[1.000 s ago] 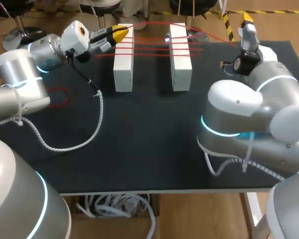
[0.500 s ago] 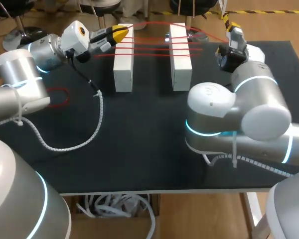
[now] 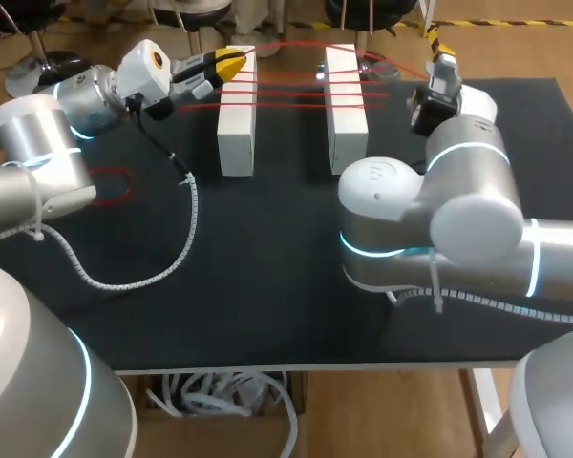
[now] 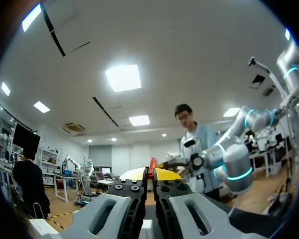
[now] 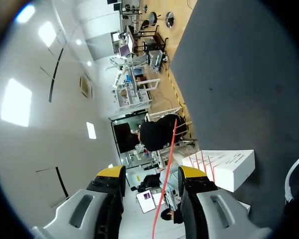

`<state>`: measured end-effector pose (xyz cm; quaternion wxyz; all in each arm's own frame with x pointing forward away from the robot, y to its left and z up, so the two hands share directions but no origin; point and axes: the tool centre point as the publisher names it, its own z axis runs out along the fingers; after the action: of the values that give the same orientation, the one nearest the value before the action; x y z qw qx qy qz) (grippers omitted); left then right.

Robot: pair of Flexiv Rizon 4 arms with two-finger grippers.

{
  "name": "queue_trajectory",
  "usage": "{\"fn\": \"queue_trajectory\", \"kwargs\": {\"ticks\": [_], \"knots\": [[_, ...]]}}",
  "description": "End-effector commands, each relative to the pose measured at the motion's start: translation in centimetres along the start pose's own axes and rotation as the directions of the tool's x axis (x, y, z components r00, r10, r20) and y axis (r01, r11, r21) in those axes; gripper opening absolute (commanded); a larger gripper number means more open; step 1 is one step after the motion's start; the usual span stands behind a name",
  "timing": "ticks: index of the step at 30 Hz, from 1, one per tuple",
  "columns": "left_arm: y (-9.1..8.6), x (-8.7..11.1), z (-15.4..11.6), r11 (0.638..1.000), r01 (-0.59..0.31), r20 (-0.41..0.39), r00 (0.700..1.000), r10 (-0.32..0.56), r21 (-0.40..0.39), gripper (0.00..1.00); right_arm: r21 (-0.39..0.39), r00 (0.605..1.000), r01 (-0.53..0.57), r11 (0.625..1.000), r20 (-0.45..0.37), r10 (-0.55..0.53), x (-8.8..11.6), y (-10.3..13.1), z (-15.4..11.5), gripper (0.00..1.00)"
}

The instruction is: Grab the tape and strap the tape.

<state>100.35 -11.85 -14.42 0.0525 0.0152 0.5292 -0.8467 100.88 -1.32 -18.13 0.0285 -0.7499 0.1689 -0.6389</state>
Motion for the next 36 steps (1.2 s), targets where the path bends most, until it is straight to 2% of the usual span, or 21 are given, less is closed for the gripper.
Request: {"fn": "queue_trajectory", "kwargs": {"ticks": [1, 4, 5, 6, 9, 10, 14, 18, 20, 21, 22, 23, 24, 25, 26, 27, 28, 36], "knots": [[0.1, 0.0, 0.0, 1.000, -0.001, 0.001, 1.000, 0.001, 0.002, 0.00, -0.041, 1.000, 0.002, 0.999, 0.003, -0.002, 0.1, -0.4, 0.2, 0.44], [0.1, 0.0, 0.0, 1.000, -0.001, 0.001, 1.000, 0.001, 0.002, 0.00, -0.037, 1.000, 0.002, 0.999, 0.005, -0.002, 0.1, -0.4, 0.2, 0.37], [0.1, 0.0, 0.0, 1.000, -0.001, 0.001, 1.000, 0.001, 0.002, 0.00, -0.037, 1.000, 0.003, 0.999, 0.005, -0.003, 0.1, -0.4, 0.2, 0.32], [0.1, 0.0, 0.0, 1.000, -0.001, 0.001, 1.000, 0.001, 0.002, 0.00, -0.037, 1.000, 0.004, 0.999, 0.005, -0.003, 0.1, -0.4, 0.2, 0.23], [0.1, 0.0, 0.0, 1.000, -0.001, 0.001, 1.000, 0.001, 0.002, 0.00, -0.034, 1.000, 0.009, 0.999, 0.011, -0.009, 0.2, -0.2, 0.1, 0.11], [0.1, 0.0, 0.0, 1.000, -0.001, 0.001, 1.000, 0.001, 0.002, 0.00, -0.032, 1.000, 0.012, 0.999, 0.013, -0.012, 0.2, -0.1, 0.1, 0.01], [0.1, 0.0, 0.0, 1.000, -0.001, 0.001, 1.000, 0.001, 0.002, 0.00, -0.028, 0.999, 0.036, 0.999, 0.025, -0.035, 0.2, 0.0, -0.1, 0.00], [0.1, 0.0, 0.0, 1.000, -0.001, 0.001, 1.000, 0.001, 0.002, 0.00, -0.049, 0.988, 0.148, 0.988, 0.061, -0.145, 0.4, 0.2, -0.1, 0.00], [0.1, 0.0, 0.0, 1.000, -0.001, 0.001, 1.000, 0.001, 0.002, 0.00, -0.030, 0.960, 0.272, 0.962, 0.079, -0.269, 0.4, 0.2, 0.0, 0.00], [0.1, 0.0, 0.0, 1.000, -0.001, 0.001, 1.000, 0.001, 0.002, 0.00, -0.033, 0.953, 0.293, 0.955, 0.090, -0.289, 0.7, 0.4, 0.0, 0.00], [0.1, 0.0, 0.0, 1.000, -0.001, 0.001, 1.000, 0.001, 0.002, 0.00, 0.009, 0.917, 0.394, 0.919, 0.068, -0.394, 0.7, 0.5, -0.1, 0.00], [0.1, 0.0, 0.0, 1.000, -0.001, 0.001, 1.000, 0.001, 0.002, 0.00, -0.009, 0.928, 0.366, 0.930, 0.084, -0.364, 0.6, 0.6, 0.3, 0.00], [0.1, 0.0, 0.0, 1.000, -0.001, 0.001, 1.000, 0.001, 0.002, 0.00, 0.014, 0.916, 0.400, 0.916, 0.011, -0.401, 1.1, 0.6, 0.4, 0.00], [0.1, 0.0, 0.0, 1.000, -0.001, 0.001, 1.000, 0.001, 0.002, 0.00, 0.036, 0.883, 0.470, 0.882, -0.004, -0.470, 1.3, 0.7, 0.4, 0.00], [0.1, 0.0, 0.0, 1.000, -0.001, 0.001, 1.000, 0.001, 0.002, 0.00, 0.031, 0.885, 0.461, 0.887, 0.052, -0.462, 1.4, 0.9, 0.3, 0.00], [0.1, 0.0, 0.0, 1.000, -0.001, 0.001, 1.000, 0.001, 0.002, 0.00, 0.049, 0.881, 0.473, 0.880, -0.035, -0.471, 1.8, 0.9, 0.4, 0.00], [0.1, 0.0, 0.0, 1.000, -0.001, 0.001, 1.000, 0.001, 0.002, 0.00, 0.073, 0.873, 0.488, 0.870, -0.027, -0.487, 2.1, 1.0, 0.2, 0.00], [0.1, 0.0, 0.0, 1.000, -0.001, 0.001, 1.000, 0.001, 0.002, 0.00, 0.073, 0.873, 0.488, 0.870, -0.027, -0.487, 2.1, 1.0, 0.2, 0.00]]}}
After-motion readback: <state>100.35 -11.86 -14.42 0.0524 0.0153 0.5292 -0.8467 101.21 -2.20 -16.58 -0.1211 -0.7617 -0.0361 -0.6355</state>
